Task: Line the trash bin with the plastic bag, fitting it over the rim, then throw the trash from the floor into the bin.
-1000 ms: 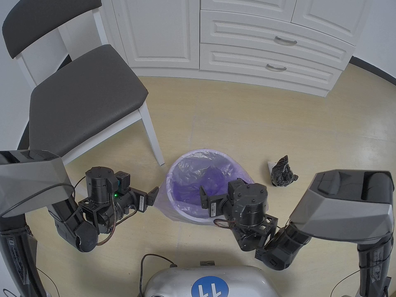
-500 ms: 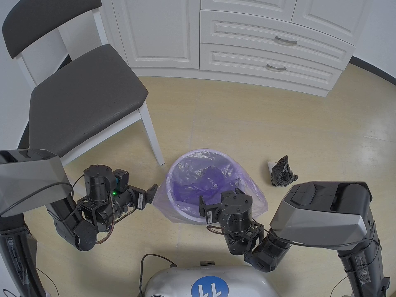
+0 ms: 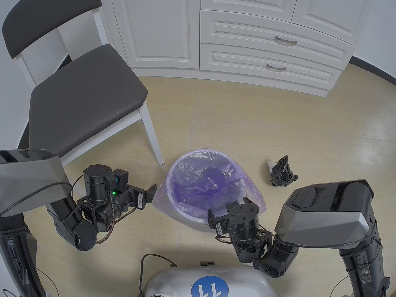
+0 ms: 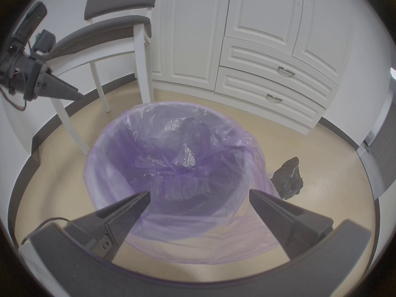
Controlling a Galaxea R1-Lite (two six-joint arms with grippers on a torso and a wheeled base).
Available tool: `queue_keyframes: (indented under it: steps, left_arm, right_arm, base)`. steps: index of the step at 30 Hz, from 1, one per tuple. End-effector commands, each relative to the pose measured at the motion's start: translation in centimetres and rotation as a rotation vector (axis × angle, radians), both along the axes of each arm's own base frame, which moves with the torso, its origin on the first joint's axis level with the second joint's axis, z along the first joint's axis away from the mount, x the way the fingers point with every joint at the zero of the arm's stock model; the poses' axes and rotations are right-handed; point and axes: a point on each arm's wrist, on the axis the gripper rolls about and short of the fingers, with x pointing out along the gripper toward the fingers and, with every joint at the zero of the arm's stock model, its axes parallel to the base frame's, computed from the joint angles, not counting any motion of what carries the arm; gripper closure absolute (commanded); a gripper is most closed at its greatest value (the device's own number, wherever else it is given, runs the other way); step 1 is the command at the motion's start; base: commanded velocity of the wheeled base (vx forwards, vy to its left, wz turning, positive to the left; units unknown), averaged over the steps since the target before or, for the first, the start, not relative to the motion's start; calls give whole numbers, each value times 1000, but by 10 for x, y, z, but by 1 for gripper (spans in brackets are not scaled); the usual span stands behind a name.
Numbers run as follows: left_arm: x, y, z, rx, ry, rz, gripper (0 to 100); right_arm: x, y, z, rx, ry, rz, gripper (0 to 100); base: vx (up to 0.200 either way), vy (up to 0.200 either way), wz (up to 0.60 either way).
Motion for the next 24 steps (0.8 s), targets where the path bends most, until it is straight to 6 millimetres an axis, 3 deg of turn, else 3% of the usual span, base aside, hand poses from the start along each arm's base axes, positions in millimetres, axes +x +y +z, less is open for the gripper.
queue_keyframes:
  steps: [1,11,24]
  left_arm:
    - [0,0,0,1,3,0,0]
    - [-1,0,-1,9,1,-4,0]
    - [0,-3,0,-2,-30,-12,0]
  right_arm:
    - [-13,-5,-2,-29,33,33,0]
    - [-28,-7,-4,-39,66,109,0]
    - [-11,-16,36,54,-34,57,0]
  base:
    - [0,0,0]
    - [0,0,0]
    - [0,0,0]
